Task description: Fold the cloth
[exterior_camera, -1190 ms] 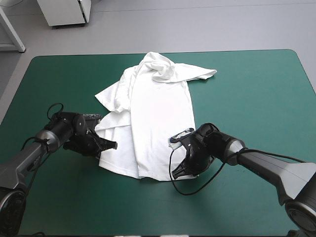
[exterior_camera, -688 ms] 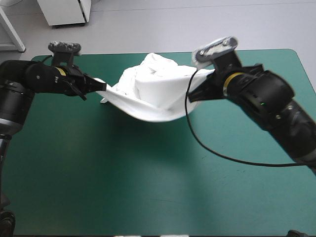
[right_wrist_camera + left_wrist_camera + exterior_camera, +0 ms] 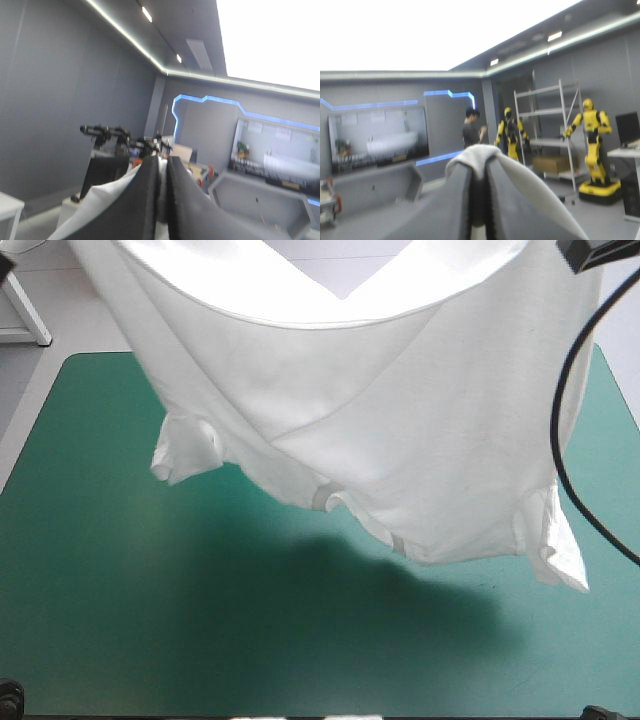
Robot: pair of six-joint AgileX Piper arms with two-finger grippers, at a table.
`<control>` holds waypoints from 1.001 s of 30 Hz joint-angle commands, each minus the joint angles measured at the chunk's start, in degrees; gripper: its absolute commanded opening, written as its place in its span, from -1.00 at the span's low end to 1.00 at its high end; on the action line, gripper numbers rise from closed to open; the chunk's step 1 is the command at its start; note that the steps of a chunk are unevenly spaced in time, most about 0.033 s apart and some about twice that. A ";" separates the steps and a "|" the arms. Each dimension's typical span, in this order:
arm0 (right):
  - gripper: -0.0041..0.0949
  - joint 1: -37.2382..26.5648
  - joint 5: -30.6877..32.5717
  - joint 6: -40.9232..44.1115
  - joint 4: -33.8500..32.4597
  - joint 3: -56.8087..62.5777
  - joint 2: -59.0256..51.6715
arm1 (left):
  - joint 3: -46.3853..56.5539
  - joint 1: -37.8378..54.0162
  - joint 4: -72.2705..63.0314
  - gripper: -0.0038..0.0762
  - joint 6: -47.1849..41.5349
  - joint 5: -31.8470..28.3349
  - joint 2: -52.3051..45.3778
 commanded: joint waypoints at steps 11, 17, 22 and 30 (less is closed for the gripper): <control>-0.96 0.00 -3.45 2.41 -3.65 -1.83 1.53 | -3.21 -0.15 -5.22 -0.93 4.24 -9.11 1.45; -0.96 -0.19 1.14 11.57 -20.52 -1.83 7.92 | -2.80 -0.15 1.74 -0.93 3.79 -11.93 8.44; -0.96 -2.36 -9.04 17.95 -27.81 -1.83 12.56 | -2.80 -0.15 4.09 -0.93 4.29 -22.67 14.19; -0.94 -10.31 -22.33 25.12 -28.64 -2.35 13.96 | -2.80 -0.15 3.42 -0.93 7.43 -35.18 15.82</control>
